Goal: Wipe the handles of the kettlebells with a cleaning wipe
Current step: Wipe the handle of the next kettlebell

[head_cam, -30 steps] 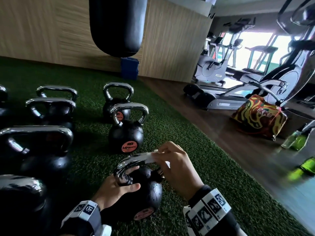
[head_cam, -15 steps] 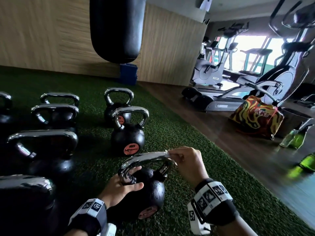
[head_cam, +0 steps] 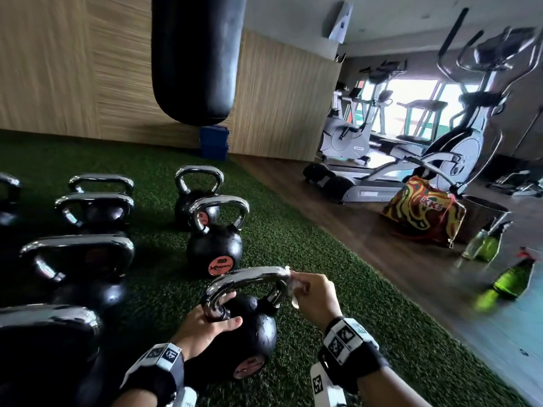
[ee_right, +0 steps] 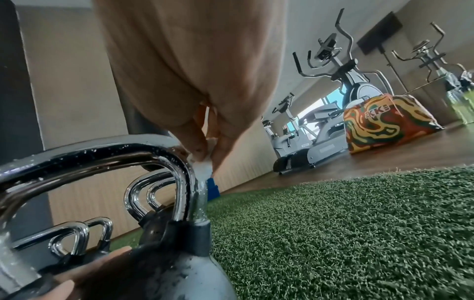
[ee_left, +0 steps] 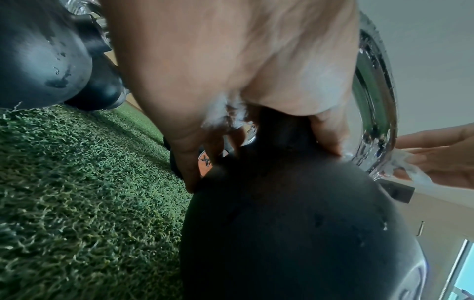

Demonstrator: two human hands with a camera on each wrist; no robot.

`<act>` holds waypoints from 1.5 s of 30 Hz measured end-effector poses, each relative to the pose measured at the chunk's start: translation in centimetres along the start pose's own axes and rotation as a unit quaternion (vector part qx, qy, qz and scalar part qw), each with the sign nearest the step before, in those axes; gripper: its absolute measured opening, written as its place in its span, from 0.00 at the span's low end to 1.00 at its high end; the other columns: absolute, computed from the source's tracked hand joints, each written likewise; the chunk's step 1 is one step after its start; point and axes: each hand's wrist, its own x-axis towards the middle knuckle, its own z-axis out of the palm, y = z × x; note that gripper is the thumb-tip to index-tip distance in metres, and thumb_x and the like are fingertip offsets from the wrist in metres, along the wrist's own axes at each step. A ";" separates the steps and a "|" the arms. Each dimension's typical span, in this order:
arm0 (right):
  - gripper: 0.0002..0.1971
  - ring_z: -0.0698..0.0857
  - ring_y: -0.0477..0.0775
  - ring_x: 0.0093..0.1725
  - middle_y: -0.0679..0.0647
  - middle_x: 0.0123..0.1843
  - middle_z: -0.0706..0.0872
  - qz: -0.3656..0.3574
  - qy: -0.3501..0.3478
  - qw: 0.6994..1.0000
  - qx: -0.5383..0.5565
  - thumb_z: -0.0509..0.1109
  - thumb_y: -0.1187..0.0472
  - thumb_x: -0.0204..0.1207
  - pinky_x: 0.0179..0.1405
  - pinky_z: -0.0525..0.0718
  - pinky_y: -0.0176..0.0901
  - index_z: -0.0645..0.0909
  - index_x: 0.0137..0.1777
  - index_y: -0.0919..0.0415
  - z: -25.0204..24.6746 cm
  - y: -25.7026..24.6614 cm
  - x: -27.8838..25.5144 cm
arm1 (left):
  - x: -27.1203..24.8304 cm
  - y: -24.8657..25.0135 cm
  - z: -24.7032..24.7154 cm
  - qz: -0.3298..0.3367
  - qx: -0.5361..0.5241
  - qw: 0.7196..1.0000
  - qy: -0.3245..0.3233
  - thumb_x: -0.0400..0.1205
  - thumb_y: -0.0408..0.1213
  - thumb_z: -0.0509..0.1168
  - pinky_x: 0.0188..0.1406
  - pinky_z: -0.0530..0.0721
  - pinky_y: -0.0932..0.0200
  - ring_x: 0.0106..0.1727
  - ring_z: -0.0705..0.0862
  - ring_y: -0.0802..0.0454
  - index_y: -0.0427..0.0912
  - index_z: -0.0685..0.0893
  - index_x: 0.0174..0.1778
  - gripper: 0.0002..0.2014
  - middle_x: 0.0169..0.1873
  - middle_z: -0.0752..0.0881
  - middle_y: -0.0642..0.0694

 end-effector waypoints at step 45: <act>0.16 0.86 0.51 0.52 0.49 0.54 0.85 0.047 0.121 0.961 0.242 0.80 0.56 0.72 0.47 0.89 0.48 0.80 0.55 0.41 0.0 -3.2 -0.9 | -2.2 13.2 -1.0 0.266 0.085 0.936 0.214 0.80 0.46 0.76 0.56 0.83 0.75 0.55 0.89 0.71 0.49 0.94 0.59 0.13 0.51 0.94 0.60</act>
